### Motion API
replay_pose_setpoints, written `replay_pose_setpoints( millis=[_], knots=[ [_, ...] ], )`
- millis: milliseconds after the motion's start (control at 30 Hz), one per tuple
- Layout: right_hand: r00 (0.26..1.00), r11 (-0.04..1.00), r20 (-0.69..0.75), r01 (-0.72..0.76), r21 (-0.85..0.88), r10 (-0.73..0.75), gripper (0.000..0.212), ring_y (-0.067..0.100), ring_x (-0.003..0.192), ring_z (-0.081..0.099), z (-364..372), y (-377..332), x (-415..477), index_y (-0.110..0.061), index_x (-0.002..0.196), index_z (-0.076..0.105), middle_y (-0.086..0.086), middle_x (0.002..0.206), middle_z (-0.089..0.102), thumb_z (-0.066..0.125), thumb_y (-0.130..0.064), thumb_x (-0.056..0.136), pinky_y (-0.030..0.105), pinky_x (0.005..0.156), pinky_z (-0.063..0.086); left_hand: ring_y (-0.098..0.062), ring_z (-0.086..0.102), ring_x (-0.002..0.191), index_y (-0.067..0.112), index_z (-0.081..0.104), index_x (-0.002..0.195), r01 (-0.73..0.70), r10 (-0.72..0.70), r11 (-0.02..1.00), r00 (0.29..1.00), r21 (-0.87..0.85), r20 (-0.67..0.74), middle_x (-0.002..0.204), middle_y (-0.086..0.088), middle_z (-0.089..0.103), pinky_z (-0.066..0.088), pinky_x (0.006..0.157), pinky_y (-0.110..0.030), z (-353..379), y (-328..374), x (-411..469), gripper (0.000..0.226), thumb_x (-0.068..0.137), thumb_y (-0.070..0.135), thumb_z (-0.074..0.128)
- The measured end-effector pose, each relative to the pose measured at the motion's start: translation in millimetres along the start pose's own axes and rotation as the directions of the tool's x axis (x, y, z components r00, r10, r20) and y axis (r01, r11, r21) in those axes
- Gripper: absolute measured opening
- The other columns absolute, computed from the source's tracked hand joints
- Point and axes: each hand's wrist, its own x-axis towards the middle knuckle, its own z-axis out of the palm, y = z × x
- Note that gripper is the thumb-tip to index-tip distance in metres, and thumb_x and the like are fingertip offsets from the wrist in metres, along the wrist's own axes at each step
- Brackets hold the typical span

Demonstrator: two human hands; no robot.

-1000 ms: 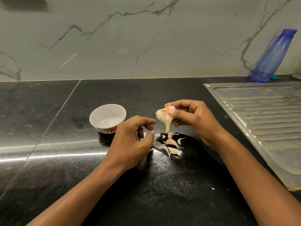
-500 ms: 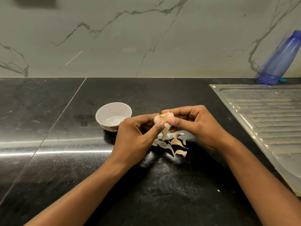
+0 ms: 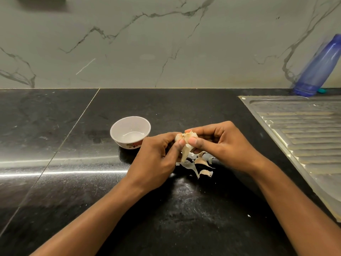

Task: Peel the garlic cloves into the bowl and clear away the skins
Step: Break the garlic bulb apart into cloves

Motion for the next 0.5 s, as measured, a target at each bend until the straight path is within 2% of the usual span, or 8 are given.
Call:
replay_pose_setpoints(
  millis=[133,300,367,500],
  knots=[
    [1.000,0.999,0.031,0.007,-0.037,-0.006,0.030,0.020,0.100,0.079,-2.2,-0.9,-1.3,-0.013,0.124,0.078,-0.003,0.112,0.082,0.075,-0.023,0.096,0.045,0.088,0.065,-0.018,0.076,0.089,0.024,0.075,0.122,-0.006,0.005,1.000,1.000,0.001,0.029,0.096,0.005,0.079,0.063,0.078,-0.043,-1.4,0.5,0.3,0.022,0.109,0.025,0.058],
    [0.999,1.000,0.033,0.030,-0.002,-0.030,0.037,0.016,0.107,0.078,-11.3,-2.2,-2.2,-0.011,0.131,0.073,-0.003,0.116,0.081,0.074,-0.017,0.094,0.033,0.089,0.064,-0.021,0.078,0.086,0.013,0.073,0.123,-0.020,0.021,0.992,1.000,-0.128,0.007,0.092,-0.003,0.078,0.066,0.075,-0.036,-2.8,2.4,0.8,0.021,0.109,0.015,0.057],
    [0.999,0.999,0.026,0.041,0.006,-0.041,0.035,0.018,0.109,0.077,-11.9,-0.9,-0.1,-0.012,0.131,0.072,-0.001,0.117,0.080,0.073,-0.016,0.096,0.033,0.091,0.064,-0.024,0.078,0.081,0.012,0.073,0.123,-0.028,0.024,0.985,0.999,-0.171,-0.026,0.087,-0.006,0.076,0.066,0.072,-0.038,-1.6,3.9,2.0,0.022,0.108,0.016,0.058],
    [0.999,0.999,0.016,0.042,-0.008,-0.042,0.032,0.020,0.108,0.077,-14.2,3.1,3.4,-0.015,0.130,0.072,0.001,0.115,0.080,0.070,-0.018,0.098,0.033,0.092,0.063,-0.025,0.077,0.085,0.015,0.072,0.126,0.008,-0.010,0.977,1.000,-0.214,-0.007,0.090,-0.007,0.076,0.066,0.076,-0.041,1.7,3.5,3.9,0.024,0.109,0.021,0.056]
  ],
)
